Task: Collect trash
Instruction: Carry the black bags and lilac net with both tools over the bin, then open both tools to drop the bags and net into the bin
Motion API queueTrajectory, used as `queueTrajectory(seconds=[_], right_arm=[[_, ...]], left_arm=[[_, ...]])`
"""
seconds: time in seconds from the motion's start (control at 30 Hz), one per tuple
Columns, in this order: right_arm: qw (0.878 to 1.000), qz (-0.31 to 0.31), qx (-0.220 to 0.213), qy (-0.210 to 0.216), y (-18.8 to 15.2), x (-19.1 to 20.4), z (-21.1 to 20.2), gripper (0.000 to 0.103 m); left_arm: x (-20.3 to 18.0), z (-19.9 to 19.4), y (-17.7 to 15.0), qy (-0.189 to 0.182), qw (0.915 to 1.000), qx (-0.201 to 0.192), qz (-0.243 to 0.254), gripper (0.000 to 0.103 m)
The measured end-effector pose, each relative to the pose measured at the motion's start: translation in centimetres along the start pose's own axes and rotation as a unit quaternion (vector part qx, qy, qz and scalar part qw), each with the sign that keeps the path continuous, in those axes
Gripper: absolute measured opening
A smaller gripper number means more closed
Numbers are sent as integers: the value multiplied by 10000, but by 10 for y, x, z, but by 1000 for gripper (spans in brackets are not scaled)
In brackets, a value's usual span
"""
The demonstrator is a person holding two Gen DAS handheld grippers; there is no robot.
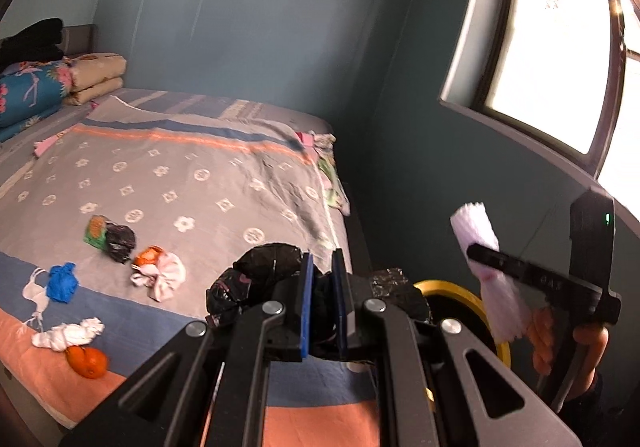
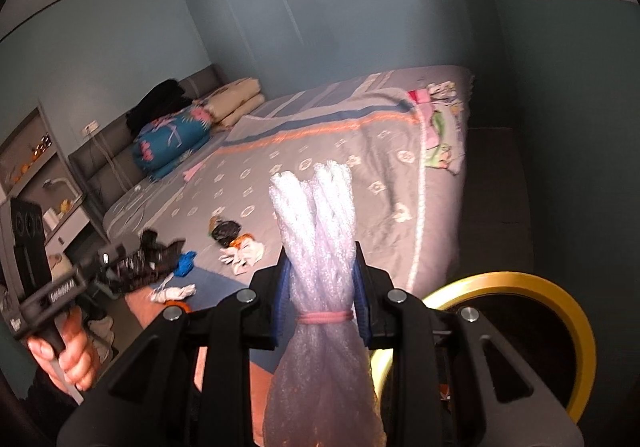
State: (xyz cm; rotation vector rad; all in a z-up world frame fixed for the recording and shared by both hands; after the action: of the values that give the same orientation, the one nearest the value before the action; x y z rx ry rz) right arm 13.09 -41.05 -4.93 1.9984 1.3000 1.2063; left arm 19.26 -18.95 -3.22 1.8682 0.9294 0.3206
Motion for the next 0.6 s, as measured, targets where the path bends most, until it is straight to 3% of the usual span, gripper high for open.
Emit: queueTrajectory(seconds=[0.27,0.6], right_arm=[[9985,142,-226,-475,7,-45,-17,27],[9957,608,-154,-688,9,-99,-13,27]], left_arm=[[-52,32,-17,-251,9980,346,459,9],[-120,69,-35,-639,9894,665,1120,9]])
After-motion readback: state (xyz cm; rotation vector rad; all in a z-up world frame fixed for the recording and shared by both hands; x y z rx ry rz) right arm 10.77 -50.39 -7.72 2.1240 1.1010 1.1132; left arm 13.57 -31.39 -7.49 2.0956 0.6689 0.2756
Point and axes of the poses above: each gripper's, at about its wrist camera, not at the fingertips, and z roughly the way its jaws point, x to its left, y to its top, the point moved 10 cm from there along z, roughly the way its jaws point, and after that the axes turned 7 degrees about z, right-handed, at the moved point
